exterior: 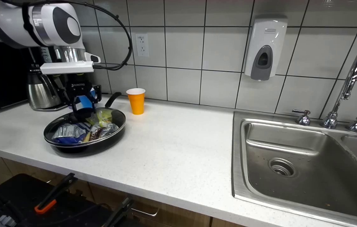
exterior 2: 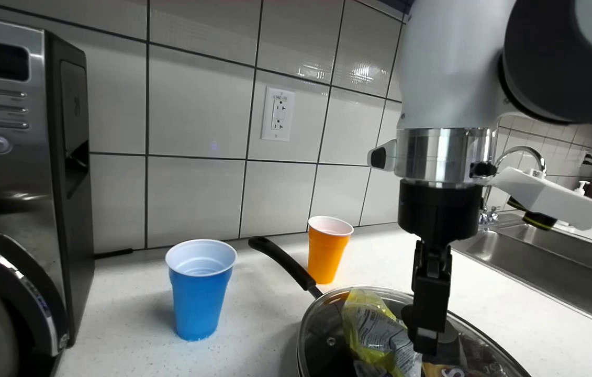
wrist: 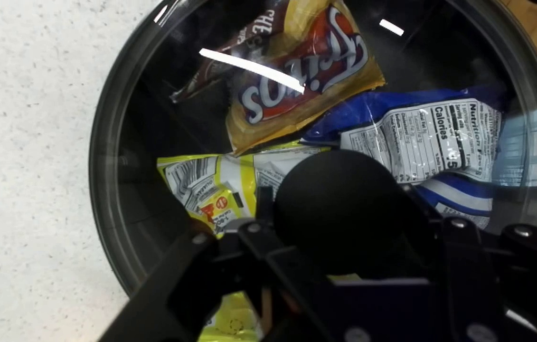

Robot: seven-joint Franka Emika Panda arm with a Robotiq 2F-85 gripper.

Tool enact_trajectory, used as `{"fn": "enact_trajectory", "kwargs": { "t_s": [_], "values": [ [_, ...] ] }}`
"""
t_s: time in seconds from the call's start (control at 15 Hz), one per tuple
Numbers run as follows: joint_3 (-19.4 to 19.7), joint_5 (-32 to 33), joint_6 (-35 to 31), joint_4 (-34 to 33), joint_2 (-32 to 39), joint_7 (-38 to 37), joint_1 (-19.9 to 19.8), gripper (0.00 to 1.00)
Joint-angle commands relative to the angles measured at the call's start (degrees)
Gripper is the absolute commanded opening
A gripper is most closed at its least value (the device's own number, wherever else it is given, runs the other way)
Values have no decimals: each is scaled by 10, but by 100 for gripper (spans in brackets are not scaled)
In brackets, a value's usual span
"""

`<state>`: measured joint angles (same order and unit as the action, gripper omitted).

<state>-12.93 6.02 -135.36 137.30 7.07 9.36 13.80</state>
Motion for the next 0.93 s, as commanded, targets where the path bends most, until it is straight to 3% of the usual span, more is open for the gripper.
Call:
{"fn": "enact_trajectory", "kwargs": {
  "t_s": [0.0, 0.2, 0.53, 0.87],
  "values": [
    [0, 7, 5, -1, -14, -18, -1, 89],
    [1, 2, 1, -2, -26, -15, -5, 100],
    [8, 1, 9, 1, -64, -27, -8, 100],
    [20, -40, 16, 12, -97, -19, -17, 100]
  ]
}}
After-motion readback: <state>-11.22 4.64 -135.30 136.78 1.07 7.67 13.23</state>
